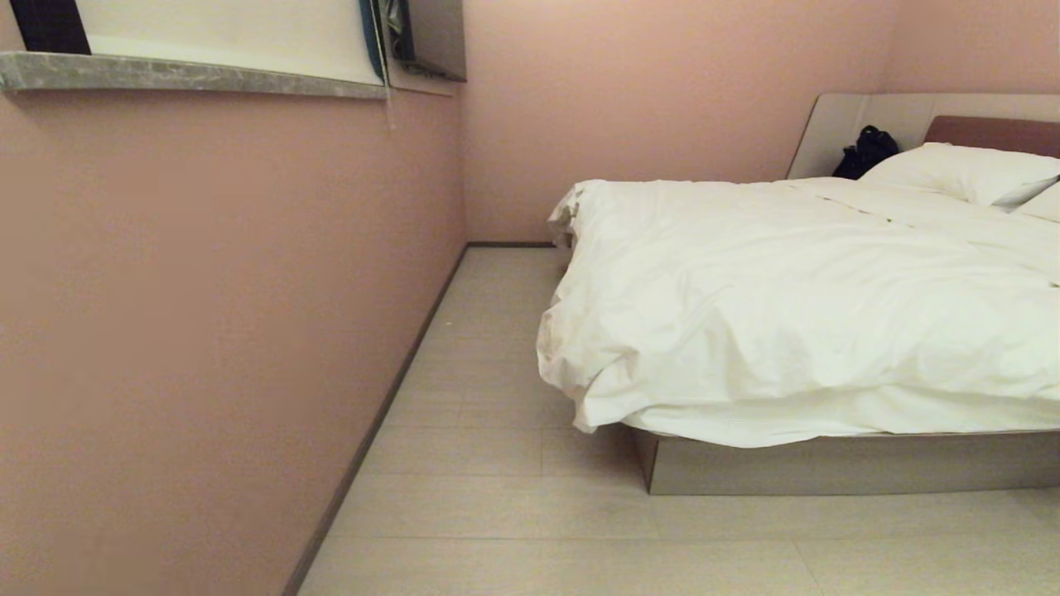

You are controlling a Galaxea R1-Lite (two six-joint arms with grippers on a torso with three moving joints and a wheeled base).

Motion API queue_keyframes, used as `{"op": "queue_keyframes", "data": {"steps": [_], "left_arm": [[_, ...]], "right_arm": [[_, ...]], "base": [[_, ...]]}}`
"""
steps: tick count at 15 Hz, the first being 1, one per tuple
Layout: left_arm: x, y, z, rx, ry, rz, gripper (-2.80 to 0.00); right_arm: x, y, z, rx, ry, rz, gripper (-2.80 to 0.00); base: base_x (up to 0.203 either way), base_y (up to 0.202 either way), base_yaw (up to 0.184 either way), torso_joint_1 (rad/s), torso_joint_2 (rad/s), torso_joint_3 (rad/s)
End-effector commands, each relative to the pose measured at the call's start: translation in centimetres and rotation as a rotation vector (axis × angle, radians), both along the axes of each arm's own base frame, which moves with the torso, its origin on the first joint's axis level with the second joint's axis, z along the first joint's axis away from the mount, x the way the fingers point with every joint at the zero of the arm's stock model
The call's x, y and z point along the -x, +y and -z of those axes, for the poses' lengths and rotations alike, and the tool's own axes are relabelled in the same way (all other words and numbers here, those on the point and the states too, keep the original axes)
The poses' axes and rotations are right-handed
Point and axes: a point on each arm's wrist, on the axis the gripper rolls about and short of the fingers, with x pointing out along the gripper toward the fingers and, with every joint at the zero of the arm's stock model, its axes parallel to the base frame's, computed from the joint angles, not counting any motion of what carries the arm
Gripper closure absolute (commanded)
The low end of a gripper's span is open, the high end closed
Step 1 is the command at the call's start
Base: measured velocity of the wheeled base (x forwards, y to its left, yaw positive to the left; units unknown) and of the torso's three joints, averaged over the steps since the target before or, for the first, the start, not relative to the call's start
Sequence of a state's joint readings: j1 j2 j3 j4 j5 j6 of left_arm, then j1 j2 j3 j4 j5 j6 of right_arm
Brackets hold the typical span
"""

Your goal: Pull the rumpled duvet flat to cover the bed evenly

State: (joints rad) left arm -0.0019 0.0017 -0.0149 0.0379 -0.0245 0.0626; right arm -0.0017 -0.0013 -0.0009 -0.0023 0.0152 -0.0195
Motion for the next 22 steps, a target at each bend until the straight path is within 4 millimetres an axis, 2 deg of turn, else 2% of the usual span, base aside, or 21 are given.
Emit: {"op": "queue_keyframes", "data": {"steps": [1, 22], "left_arm": [[0.00, 0.00, 0.00, 0.000, 0.000, 0.000, 0.00], [0.00, 0.00, -0.01, 0.000, 0.000, 0.001, 0.00]], "right_arm": [[-0.01, 0.00, -0.03, 0.000, 0.000, 0.000, 0.00], [0.00, 0.00, -0.03, -0.001, 0.000, 0.001, 0.00]], "base": [[0.000, 0.000, 0.000, 0.000, 0.00, 0.000], [0.000, 0.000, 0.000, 0.000, 0.00, 0.000]]}}
